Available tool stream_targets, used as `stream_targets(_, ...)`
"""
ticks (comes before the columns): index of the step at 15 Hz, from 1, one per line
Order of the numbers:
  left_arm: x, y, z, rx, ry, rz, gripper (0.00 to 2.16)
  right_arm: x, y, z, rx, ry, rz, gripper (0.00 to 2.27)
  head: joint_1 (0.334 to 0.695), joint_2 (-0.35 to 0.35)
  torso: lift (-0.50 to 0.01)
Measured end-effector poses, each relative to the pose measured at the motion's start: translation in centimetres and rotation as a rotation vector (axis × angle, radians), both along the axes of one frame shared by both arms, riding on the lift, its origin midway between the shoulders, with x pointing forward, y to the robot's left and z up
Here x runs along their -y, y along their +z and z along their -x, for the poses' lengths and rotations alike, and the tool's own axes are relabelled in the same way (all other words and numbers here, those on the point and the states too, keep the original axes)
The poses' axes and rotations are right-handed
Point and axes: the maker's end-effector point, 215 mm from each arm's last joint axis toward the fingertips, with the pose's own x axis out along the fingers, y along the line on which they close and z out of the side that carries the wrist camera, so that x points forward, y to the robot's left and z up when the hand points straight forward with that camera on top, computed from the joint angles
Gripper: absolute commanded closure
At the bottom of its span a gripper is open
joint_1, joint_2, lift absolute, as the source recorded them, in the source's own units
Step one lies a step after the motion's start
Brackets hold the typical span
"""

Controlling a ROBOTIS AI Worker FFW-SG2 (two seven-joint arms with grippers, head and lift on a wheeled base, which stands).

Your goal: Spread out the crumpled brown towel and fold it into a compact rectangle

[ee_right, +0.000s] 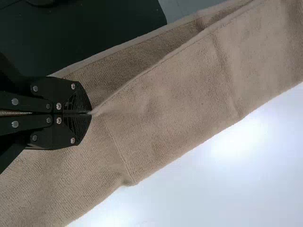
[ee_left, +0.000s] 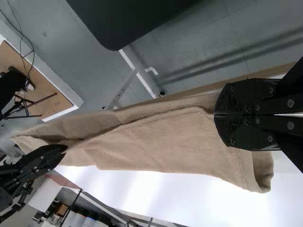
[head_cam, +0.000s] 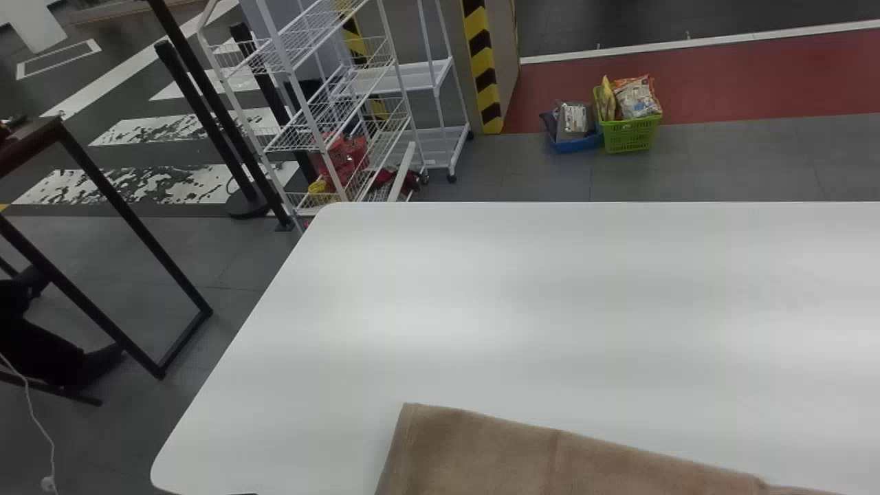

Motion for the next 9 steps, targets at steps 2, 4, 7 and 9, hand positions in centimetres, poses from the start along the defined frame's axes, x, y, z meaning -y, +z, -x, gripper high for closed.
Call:
stream_targets(2,-0.1,0.0,-0.3,0.002,0.001,-0.003,1.20,0.3,0.0,0.0,0.003,0.007,0.009,1.62,0.695,0.350,-0.127)
stream_targets(4,-0.3,0.2,-0.5,0.009,0.006,-0.003,1.20,0.7,0.3,0.1,0.008,0.005,0.009,1.62,0.695,0.350,-0.127)
stream_targets(7,-0.5,0.7,-0.7,0.022,0.011,-0.001,1.20,0.7,0.4,0.4,0.008,0.007,0.007,1.62,0.695,0.350,-0.127)
stream_targets(9,-0.5,1.1,-0.7,0.036,0.012,0.000,1.20,0.4,0.4,0.7,0.009,0.015,0.009,1.62,0.695,0.350,-0.127)
